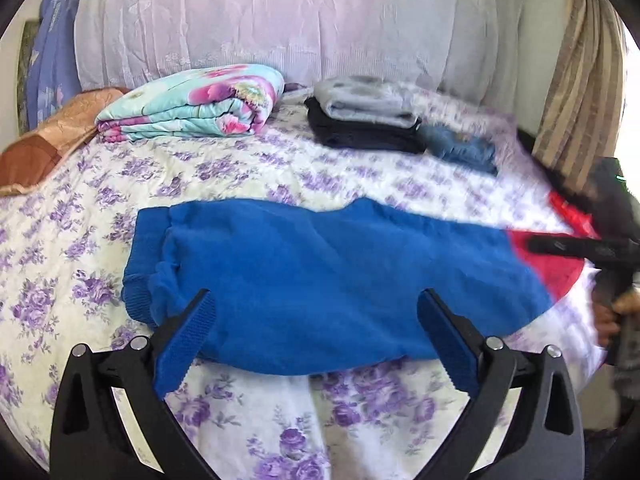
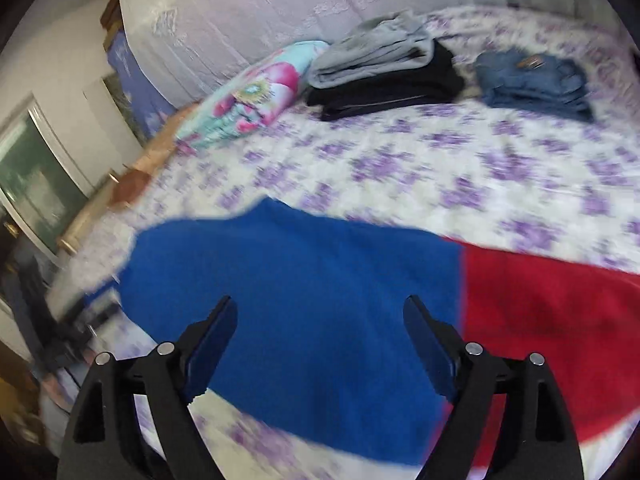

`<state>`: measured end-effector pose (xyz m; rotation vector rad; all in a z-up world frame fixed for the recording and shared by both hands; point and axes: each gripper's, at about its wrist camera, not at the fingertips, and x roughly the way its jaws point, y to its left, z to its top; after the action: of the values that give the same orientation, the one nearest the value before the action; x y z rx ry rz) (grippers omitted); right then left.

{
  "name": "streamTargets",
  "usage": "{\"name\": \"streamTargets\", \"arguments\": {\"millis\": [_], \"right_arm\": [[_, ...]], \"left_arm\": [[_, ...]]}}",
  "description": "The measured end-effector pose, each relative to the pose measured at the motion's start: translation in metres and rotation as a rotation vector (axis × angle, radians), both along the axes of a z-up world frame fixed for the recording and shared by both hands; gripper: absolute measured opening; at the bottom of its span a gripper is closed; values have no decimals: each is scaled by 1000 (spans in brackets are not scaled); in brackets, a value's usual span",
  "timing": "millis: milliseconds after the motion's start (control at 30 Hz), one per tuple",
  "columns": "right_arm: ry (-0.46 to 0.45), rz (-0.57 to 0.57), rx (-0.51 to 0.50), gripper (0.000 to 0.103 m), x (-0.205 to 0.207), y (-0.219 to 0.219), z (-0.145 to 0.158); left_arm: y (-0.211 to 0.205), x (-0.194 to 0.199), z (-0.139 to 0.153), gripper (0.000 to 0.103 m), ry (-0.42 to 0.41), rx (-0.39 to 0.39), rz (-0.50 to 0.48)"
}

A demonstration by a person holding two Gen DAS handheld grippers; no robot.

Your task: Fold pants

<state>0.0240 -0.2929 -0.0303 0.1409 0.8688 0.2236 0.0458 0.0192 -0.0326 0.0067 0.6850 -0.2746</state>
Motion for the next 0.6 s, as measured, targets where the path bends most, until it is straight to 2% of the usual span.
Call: {"name": "streamTargets", "arguments": {"millis": [67, 100, 133, 200, 267, 333, 400, 533, 600], "right_arm": [[47, -21, -91, 88, -11, -7, -23], [64, -12, -131, 88, -13, -8, -39], [36, 0, -144, 89, -16, -8, -44], [-12, -14, -162, 89, -25, -8, -40], [-55, -34, -86, 89, -35, -15, -25], [-115, -51, 11, 89, -50, -36, -5], [-137, -108, 56, 89, -58, -61, 3], [-71, -271, 199, 91, -53, -133, -9], [9, -324, 314, 90, -39, -169, -37]], "left_arm": [[-3, 14, -23, 98, 60, 87, 62], [-2, 21, -34, 98, 94, 106, 75], [-4, 25, -44, 99, 96, 122, 66], [-11, 19, -38, 99, 58, 166, 81], [-9, 16, -33, 99, 57, 151, 85], [-1, 6, -24, 99, 53, 71, 80], [11, -3, -14, 99, 38, -14, 77], [19, -18, -1, 99, 3, -136, 49], [15, -7, -12, 99, 47, -82, 63]]}}
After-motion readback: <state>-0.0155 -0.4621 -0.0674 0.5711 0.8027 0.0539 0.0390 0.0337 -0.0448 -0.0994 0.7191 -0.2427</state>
